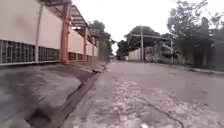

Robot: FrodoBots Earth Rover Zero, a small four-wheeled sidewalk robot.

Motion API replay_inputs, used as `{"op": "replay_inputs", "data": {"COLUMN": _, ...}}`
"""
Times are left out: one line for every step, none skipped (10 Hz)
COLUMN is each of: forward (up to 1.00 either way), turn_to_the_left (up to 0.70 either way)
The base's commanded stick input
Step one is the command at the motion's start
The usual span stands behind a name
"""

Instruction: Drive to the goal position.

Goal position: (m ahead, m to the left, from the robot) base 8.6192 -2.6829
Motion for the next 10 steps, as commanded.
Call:
{"op": "replay_inputs", "data": {"forward": 0.85, "turn_to_the_left": -0.09}}
{"op": "replay_inputs", "data": {"forward": 0.85, "turn_to_the_left": -0.08}}
{"op": "replay_inputs", "data": {"forward": 0.85, "turn_to_the_left": -0.01}}
{"op": "replay_inputs", "data": {"forward": 0.85, "turn_to_the_left": 0.00}}
{"op": "replay_inputs", "data": {"forward": 0.85, "turn_to_the_left": 0.00}}
{"op": "replay_inputs", "data": {"forward": 0.85, "turn_to_the_left": 0.00}}
{"op": "replay_inputs", "data": {"forward": 0.85, "turn_to_the_left": 0.00}}
{"op": "replay_inputs", "data": {"forward": 0.85, "turn_to_the_left": 0.00}}
{"op": "replay_inputs", "data": {"forward": 0.85, "turn_to_the_left": 0.00}}
{"op": "replay_inputs", "data": {"forward": 0.85, "turn_to_the_left": 0.00}}
